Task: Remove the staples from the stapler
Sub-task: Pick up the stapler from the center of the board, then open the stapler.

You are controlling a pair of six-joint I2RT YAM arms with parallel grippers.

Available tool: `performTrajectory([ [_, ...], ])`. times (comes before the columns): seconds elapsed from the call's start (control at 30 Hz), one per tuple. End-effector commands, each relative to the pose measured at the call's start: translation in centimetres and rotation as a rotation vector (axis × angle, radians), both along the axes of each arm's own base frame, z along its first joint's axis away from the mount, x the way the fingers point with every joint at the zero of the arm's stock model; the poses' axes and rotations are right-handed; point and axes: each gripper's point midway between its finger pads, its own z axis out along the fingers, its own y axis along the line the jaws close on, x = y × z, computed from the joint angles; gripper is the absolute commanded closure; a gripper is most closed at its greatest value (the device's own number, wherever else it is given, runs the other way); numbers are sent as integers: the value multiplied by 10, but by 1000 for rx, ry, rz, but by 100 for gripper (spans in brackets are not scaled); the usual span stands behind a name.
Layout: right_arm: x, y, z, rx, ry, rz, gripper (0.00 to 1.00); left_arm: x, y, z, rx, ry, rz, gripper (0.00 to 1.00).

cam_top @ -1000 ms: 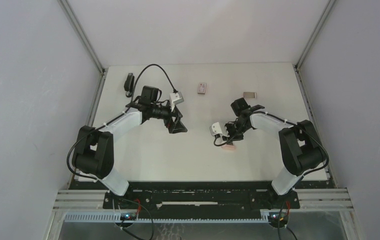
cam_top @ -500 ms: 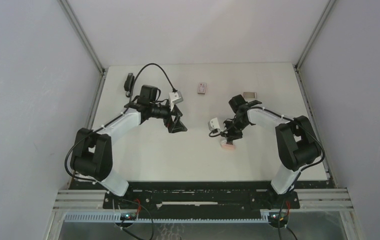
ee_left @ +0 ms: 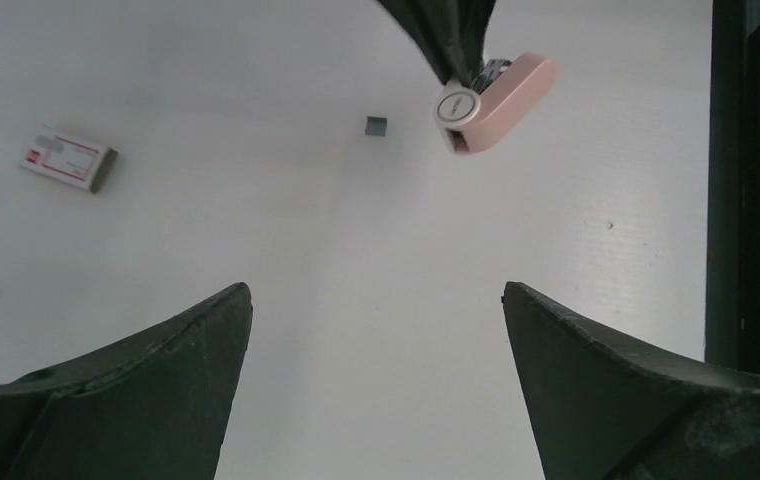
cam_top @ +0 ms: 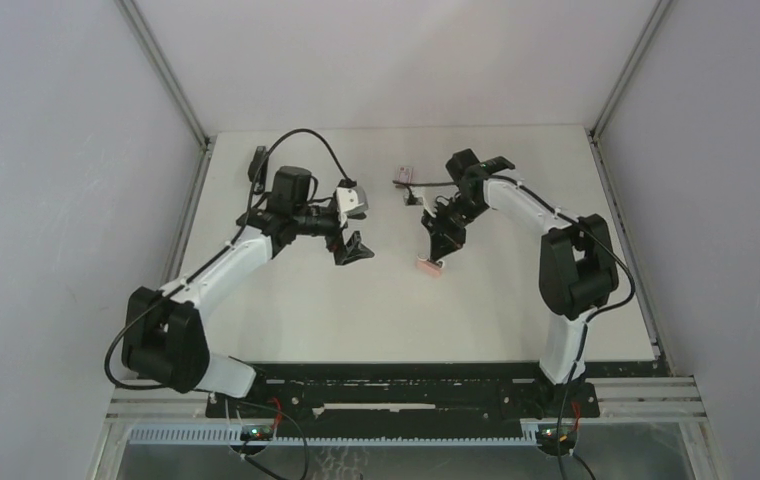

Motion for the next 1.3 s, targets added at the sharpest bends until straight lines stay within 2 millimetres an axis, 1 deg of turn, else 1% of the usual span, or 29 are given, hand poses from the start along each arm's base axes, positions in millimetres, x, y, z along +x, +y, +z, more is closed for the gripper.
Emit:
performTrajectory([
  [0.0, -21, 24, 31, 48, 335, -176, 100, -11, -4, 29, 33, -235, -64, 0],
  [0.1, -25, 36, 42, 71, 475, -219, 100, -24, -8, 33, 67, -321, -121, 0],
  [0.17, -27, 42, 48, 97, 542, -229, 100, -36, -19, 31, 85, -331, -175, 0],
  [0.2, -29, 44, 49, 107, 566, -231, 100, -38, -20, 29, 97, -330, -185, 0],
  [0.27, -30, 48, 46, 119, 607, -236, 100, -47, -28, 21, 127, -331, -226, 0],
  [0.43, -30, 53, 33, 103, 713, -256, 100, -58, -49, 2, 222, -313, -265, 0],
  [0.6, -29, 54, 23, 88, 755, -266, 100, -69, -72, -7, 272, -283, -297, 0],
  [0.77, -29, 55, 21, 91, 765, -266, 100, -73, -89, -19, 318, -262, -299, 6],
  [1.0, -31, 54, 16, 82, 784, -262, 100, -62, -102, -20, 323, -248, -233, 16],
  [1.13, -31, 53, 14, 77, 794, -262, 100, -66, -109, -24, 322, -227, -247, 19],
  [1.2, -31, 54, 13, 76, 795, -261, 100, -68, -113, -22, 306, -206, -249, 20],
  [1.27, -32, 53, 13, 74, 794, -261, 100, -67, -115, -22, 302, -193, -243, 24],
])
